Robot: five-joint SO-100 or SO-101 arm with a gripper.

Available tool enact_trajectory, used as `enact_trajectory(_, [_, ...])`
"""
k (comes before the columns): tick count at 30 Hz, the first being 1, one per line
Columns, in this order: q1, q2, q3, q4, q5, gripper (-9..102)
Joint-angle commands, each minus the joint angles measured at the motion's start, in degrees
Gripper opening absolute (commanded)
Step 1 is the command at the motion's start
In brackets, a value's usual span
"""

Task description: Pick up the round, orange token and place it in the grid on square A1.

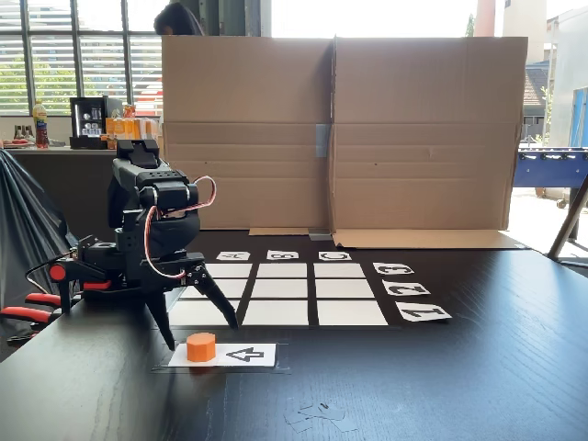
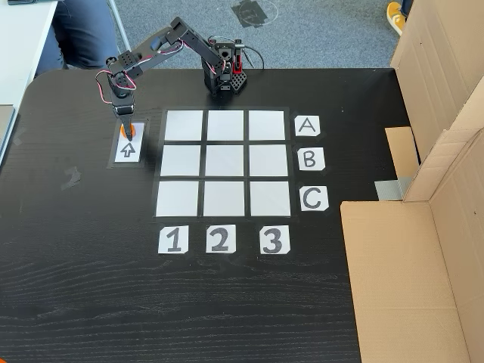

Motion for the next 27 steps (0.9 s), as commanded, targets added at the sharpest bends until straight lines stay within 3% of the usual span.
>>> enact_trajectory(1, [-0.4, 0.2, -2.3, -1.1, 0.4, 38])
enact_trajectory(13, [-1.8, -1.6, -3.0, -1.8, 0.4, 35])
enact_trajectory(27, [-2.9, -1.8, -3.1, -1.8, 0.2, 20])
